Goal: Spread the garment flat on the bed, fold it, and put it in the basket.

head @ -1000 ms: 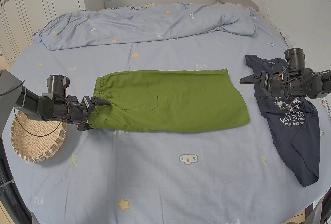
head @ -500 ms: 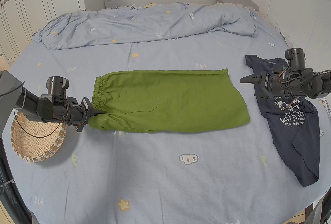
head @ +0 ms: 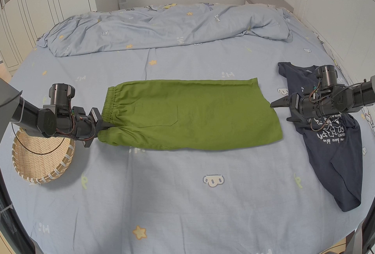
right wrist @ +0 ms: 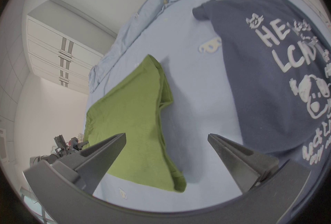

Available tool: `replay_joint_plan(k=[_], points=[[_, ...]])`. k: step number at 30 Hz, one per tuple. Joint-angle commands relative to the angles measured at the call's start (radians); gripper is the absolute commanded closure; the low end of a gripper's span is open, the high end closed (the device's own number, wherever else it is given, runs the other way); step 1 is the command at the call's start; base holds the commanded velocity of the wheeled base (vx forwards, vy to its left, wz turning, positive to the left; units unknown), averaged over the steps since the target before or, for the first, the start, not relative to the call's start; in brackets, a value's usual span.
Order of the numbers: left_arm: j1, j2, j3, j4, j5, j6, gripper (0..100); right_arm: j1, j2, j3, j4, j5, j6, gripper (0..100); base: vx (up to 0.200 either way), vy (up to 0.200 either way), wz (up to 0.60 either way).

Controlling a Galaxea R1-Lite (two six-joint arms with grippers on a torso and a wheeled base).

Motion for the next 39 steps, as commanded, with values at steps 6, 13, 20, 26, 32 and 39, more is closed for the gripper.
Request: replay_joint_plan(k=[6,13,20,26,32,39], points=[[0.007,-0.015,-0.002,-0.001,0.002,0.013,100,0.004,0.154,-0.049,-0.014,0.139,-0.028,0,0.000,0.000,0.00],[0.007,-0.015,-0.002,-0.002,0.002,0.014,100,0.041,0.174,-0.030,-0.127,0.151,-0.031,0,0.000,0.000,0.00],[0.007,-0.015,-0.002,-0.002,0.002,0.014,100,0.045,0.172,-0.004,-0.185,0.177,-0.022,0,0.000,0.000,0.00],[0.007,-0.013,-0.002,-0.002,0.003,0.014,100,0.044,0.172,-0.004,-0.187,0.174,-0.020,100,0.000,0.000,0.00],[0.007,-0.013,-0.003,-0.002,0.002,0.014,100,0.035,0.168,-0.003,-0.187,0.175,-0.020,100,0.000,0.000,0.00],[0.008,-0.015,-0.002,-0.002,0.002,0.026,100,0.036,0.137,0.031,-0.218,0.174,-0.019,100,0.000,0.000,0.00]])
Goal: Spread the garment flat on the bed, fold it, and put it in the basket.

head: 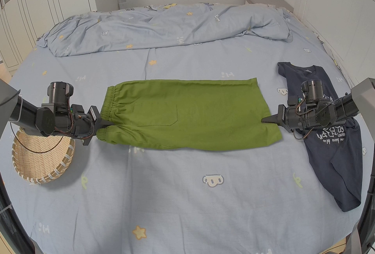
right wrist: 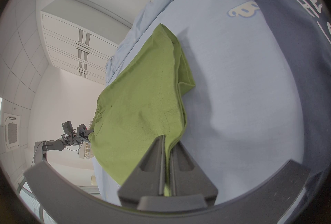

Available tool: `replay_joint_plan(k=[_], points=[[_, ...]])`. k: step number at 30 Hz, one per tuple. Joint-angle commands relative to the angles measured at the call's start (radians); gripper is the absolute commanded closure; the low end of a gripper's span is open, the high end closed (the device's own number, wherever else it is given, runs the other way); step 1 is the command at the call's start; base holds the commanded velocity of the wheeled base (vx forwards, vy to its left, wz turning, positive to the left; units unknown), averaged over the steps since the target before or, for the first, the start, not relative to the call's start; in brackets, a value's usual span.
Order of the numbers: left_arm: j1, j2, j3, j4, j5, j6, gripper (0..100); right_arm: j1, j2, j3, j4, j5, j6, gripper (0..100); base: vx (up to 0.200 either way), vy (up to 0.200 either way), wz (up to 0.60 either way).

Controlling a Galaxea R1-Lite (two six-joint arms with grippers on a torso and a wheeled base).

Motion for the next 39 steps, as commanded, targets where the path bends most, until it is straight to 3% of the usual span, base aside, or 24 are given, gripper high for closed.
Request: replay_joint_plan(k=[1,9,13,15,20,25,28,32,39], points=[[0.002,-0.003,0.002,0.001,0.001,0.005,100,0.004,-0.033,0.016,-0.007,-0.003,0.002,100,0.000,0.000,0.00],[0.002,-0.053,0.003,0.073,0.000,0.013,100,0.011,-0.194,0.086,0.030,-0.003,0.054,100,0.000,0.000,0.00],[0.005,-0.092,0.028,0.182,0.000,0.091,100,0.008,-0.245,0.126,0.102,-0.003,0.048,100,0.000,0.000,0.00],[0.011,-0.131,0.101,0.211,0.007,0.169,100,0.005,-0.281,0.188,0.158,-0.006,0.034,100,0.000,0.000,0.00],[0.043,-0.227,0.236,0.210,0.027,0.233,100,-0.003,-0.360,0.349,0.181,-0.011,-0.026,100,0.000,0.000,0.00],[0.098,-0.369,0.476,0.208,0.030,0.388,100,0.010,-0.478,0.605,0.172,-0.086,-0.047,100,0.000,0.000,0.00],[0.106,-0.397,0.522,0.208,0.029,0.411,100,0.011,-0.495,0.649,0.172,-0.086,-0.063,100,0.000,0.000,0.00],[0.112,-0.477,0.692,0.205,0.029,0.480,100,0.034,-0.558,0.818,0.139,-0.084,-0.081,100,0.000,0.000,0.00],[0.114,-0.523,0.776,0.200,0.029,0.513,100,0.063,-0.579,0.932,0.053,-0.087,-0.070,100,0.000,0.000,0.00]])
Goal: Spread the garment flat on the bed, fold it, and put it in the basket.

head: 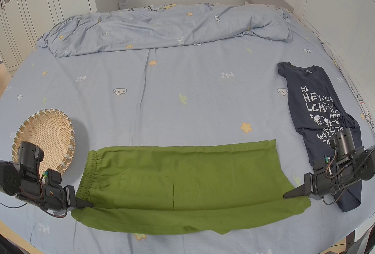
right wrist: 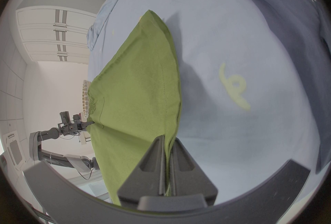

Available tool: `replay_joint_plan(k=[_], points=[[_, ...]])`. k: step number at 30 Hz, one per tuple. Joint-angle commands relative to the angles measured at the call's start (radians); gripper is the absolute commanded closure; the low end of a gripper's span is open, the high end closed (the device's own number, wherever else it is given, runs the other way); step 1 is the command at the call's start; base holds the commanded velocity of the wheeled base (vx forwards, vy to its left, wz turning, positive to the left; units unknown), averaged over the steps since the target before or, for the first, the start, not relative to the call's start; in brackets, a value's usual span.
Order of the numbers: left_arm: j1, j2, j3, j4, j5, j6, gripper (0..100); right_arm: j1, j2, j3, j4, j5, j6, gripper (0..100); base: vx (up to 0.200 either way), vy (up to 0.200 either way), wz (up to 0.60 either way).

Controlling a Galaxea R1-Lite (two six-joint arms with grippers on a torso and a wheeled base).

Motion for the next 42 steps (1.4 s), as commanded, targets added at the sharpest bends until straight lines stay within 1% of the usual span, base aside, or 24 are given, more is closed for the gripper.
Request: replay_joint_plan(k=[1,5,6,9,13,15,17,19,21,23,24,26,27,28,29,30,31,32,33,35,36,37,39,42], points=[[0.011,-0.087,0.090,-0.012,0.003,0.026,100,0.023,-0.062,0.104,-0.034,-0.003,-0.001,100,0.000,0.000,0.00],[0.006,-0.089,0.118,-0.025,0.005,0.029,100,0.025,-0.054,0.130,-0.042,-0.001,-0.008,100,0.000,0.000,0.00],[0.005,-0.091,0.122,-0.028,0.005,0.031,100,0.025,-0.051,0.131,-0.049,-0.001,-0.008,0,0.000,0.000,0.00],[0.005,-0.095,0.124,-0.028,0.005,0.037,100,0.025,-0.050,0.131,-0.063,-0.001,-0.001,0,0.000,0.000,0.00],[0.016,-0.160,0.124,-0.020,0.006,0.049,100,0.019,-0.059,0.133,-0.071,-0.003,-0.001,0,0.000,0.000,0.00],[0.026,-0.189,0.122,-0.019,0.008,0.051,100,0.016,-0.063,0.130,-0.071,-0.003,0.000,0,0.000,0.000,0.00],[0.060,-0.258,0.116,-0.012,0.009,0.058,100,0.013,-0.080,0.127,-0.069,-0.004,0.000,0,0.000,0.000,0.00],[0.068,-0.293,0.110,-0.009,0.017,0.065,100,0.013,-0.089,0.124,-0.071,-0.004,0.000,0,0.000,0.000,0.00],[0.066,-0.318,0.099,-0.005,0.040,0.065,100,0.014,-0.102,0.119,-0.069,-0.007,0.000,0,0.000,0.000,0.00],[0.043,-0.336,0.052,0.043,0.094,0.063,100,0.016,-0.115,0.110,-0.069,-0.009,0.002,0,0.000,0.000,0.00],[0.008,-0.350,0.012,0.087,0.141,0.058,100,0.017,-0.122,0.098,-0.068,-0.009,0.006,0,0.000,0.000,0.00],[-0.106,-0.384,-0.077,0.175,0.248,0.034,100,0.017,-0.134,0.070,-0.063,-0.010,0.028,0,0.000,0.000,0.00],[-0.176,-0.400,-0.122,0.205,0.307,-0.001,100,0.017,-0.142,0.058,-0.062,-0.010,0.042,0,0.000,0.000,0.00],[-0.196,-0.405,-0.132,0.211,0.321,-0.014,100,0.017,-0.143,0.055,-0.062,-0.010,0.045,0,0.000,0.000,0.00],[-0.319,-0.425,-0.192,0.225,0.397,-0.089,100,0.019,-0.151,0.044,-0.062,-0.012,0.057,0,0.000,0.000,0.00],[-0.409,-0.428,-0.232,0.233,0.443,-0.132,100,0.020,-0.157,0.039,-0.060,-0.012,0.057,0,0.000,0.000,0.00],[-0.446,-0.428,-0.247,0.236,0.465,-0.150,100,0.020,-0.158,0.038,-0.060,-0.013,0.057,0,0.000,0.000,0.00],[-0.557,-0.423,-0.293,0.254,0.535,-0.192,100,0.020,-0.165,0.033,-0.057,-0.015,0.057,0,0.000,0.000,0.00],[-0.639,-0.414,-0.327,0.271,0.589,-0.212,100,0.022,-0.168,0.029,-0.053,-0.015,0.057,0,0.000,0.000,0.00],[-0.776,-0.370,-0.392,0.294,0.680,-0.238,100,0.022,-0.174,0.022,-0.039,-0.016,0.057,0,0.000,0.000,0.00],[-0.811,-0.353,-0.410,0.299,0.704,-0.248,100,0.022,-0.175,0.022,-0.036,-0.015,0.057,0,0.000,0.000,0.00],[-0.883,-0.316,-0.450,0.304,0.759,-0.276,100,0.022,-0.177,0.022,-0.034,-0.016,0.057,0,0.000,0.000,0.00],[-0.971,-0.252,-0.514,0.316,0.838,-0.310,100,0.016,-0.177,0.022,-0.034,-0.016,0.054,0,0.000,0.000,0.00],[-1.038,-0.167,-0.582,0.342,0.907,-0.321,100,0.016,-0.178,0.022,-0.034,-0.016,0.054,0,0.000,0.000,0.00]])
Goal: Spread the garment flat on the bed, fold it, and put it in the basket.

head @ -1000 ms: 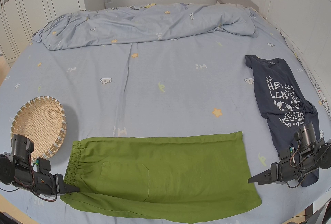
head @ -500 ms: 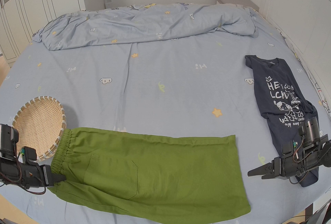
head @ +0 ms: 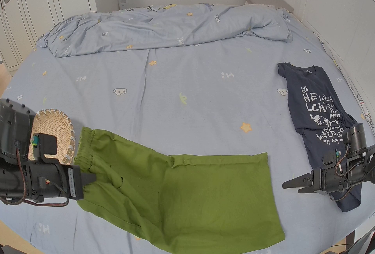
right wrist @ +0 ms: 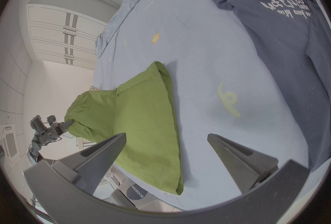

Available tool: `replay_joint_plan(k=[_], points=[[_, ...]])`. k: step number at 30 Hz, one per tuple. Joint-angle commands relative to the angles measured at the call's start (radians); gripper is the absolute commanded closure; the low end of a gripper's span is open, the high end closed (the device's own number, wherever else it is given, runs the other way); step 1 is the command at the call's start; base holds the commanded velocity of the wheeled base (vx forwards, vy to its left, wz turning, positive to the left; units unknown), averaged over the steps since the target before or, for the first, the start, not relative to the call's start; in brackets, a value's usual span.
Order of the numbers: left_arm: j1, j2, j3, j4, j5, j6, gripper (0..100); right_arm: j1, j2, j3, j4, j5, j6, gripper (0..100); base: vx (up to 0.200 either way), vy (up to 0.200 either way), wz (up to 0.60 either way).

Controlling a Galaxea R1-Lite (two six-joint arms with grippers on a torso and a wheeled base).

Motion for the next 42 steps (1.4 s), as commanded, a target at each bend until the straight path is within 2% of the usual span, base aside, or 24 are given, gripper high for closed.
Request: replay_joint_plan(k=[1,2,3,4,7,8,9,10,11,13,19,30,33,34,37,42], points=[[-0.446,0.207,-0.306,0.093,0.315,-0.143,100,-0.003,-0.029,-0.027,0.014,-0.003,0.008,0,0.000,0.000,0.00],[-0.450,0.211,-0.308,0.093,0.315,-0.143,100,-0.003,-0.029,-0.027,0.014,-0.003,0.008,0,0.000,0.000,0.00],[-0.498,0.232,-0.334,0.093,0.315,-0.142,100,-0.004,-0.029,-0.027,0.014,-0.003,0.008,0,0.000,0.000,0.00],[-0.501,0.234,-0.337,0.093,0.315,-0.142,100,-0.004,-0.029,-0.027,0.014,-0.003,0.008,0,0.000,0.000,0.00],[-0.585,0.269,-0.403,0.094,0.315,-0.136,100,-0.006,-0.029,-0.027,0.014,-0.003,0.007,0,0.000,0.000,0.00],[-0.590,0.270,-0.406,0.096,0.315,-0.136,100,-0.006,-0.029,-0.027,0.014,-0.003,0.007,0,0.000,0.000,0.00],[-0.637,0.289,-0.438,0.096,0.320,-0.136,100,-0.007,-0.031,-0.029,0.012,-0.009,0.007,0,0.000,0.000,0.00],[-0.637,0.289,-0.438,0.096,0.320,-0.136,100,-0.007,-0.031,-0.029,0.012,-0.009,0.007,0,0.000,0.000,0.00],[-0.682,0.312,-0.464,0.096,0.323,-0.133,100,-0.007,-0.031,-0.033,0.014,-0.018,0.007,0,0.000,0.000,0.00],[-0.708,0.341,-0.489,0.098,0.323,-0.123,100,-0.007,-0.032,-0.033,0.014,-0.027,0.007,0,0.000,0.000,0.00],[-0.720,0.433,-0.550,0.094,0.321,-0.094,100,-0.019,-0.049,-0.033,0.012,-0.038,0.007,0,0.000,0.000,0.00],[-0.711,0.545,-0.604,0.081,0.317,-0.094,100,-0.024,-0.055,-0.033,0.012,-0.038,0.005,0,0.000,0.000,0.00],[-0.710,0.588,-0.640,0.081,0.315,-0.096,100,-0.047,-0.055,-0.033,0.010,-0.038,0.002,0,0.000,0.000,0.00],[-0.711,0.597,-0.648,0.081,0.315,-0.097,0,-0.049,-0.055,-0.035,0.010,-0.038,0.002,0,0.000,0.000,0.00],[-0.711,0.643,-0.690,0.065,0.317,-0.108,0,-0.052,-0.057,-0.033,0.010,-0.038,0.002,0,0.000,0.000,0.00],[-0.713,0.660,-0.680,-0.068,0.303,-0.117,0,-0.065,-0.055,-0.033,0.010,-0.038,-0.001,0,0.000,0.000,0.00]])
